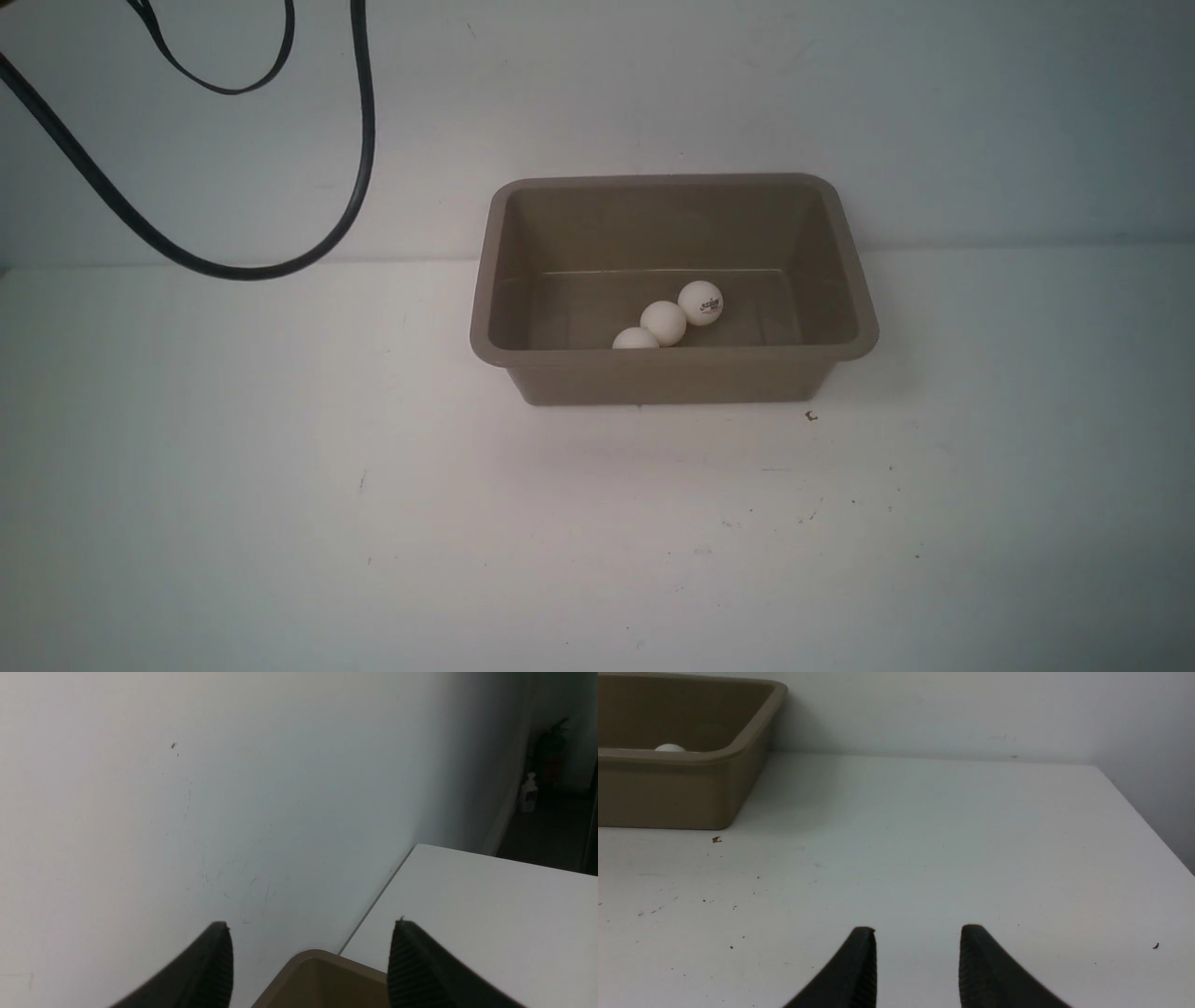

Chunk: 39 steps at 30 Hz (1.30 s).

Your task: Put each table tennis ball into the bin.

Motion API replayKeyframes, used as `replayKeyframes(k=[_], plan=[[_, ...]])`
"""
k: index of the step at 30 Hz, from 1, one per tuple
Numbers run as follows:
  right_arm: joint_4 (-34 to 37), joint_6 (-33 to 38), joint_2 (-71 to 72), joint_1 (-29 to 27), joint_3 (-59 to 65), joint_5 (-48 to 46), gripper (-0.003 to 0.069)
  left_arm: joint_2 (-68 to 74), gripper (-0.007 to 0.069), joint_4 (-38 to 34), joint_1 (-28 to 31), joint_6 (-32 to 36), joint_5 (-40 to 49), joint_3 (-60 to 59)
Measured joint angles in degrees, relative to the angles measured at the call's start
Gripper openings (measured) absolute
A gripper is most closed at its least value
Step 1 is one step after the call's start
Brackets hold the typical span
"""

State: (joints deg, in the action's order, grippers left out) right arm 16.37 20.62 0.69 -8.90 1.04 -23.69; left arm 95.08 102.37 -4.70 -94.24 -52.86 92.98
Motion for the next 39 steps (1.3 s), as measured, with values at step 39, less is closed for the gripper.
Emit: replayKeyframes(k=[39], plan=[[0.0,0.0,0.0,0.0,0.0,0.0,0.024,-15.1,0.0405,0.0,-0.5,-14.9,25.3,-15.0]])
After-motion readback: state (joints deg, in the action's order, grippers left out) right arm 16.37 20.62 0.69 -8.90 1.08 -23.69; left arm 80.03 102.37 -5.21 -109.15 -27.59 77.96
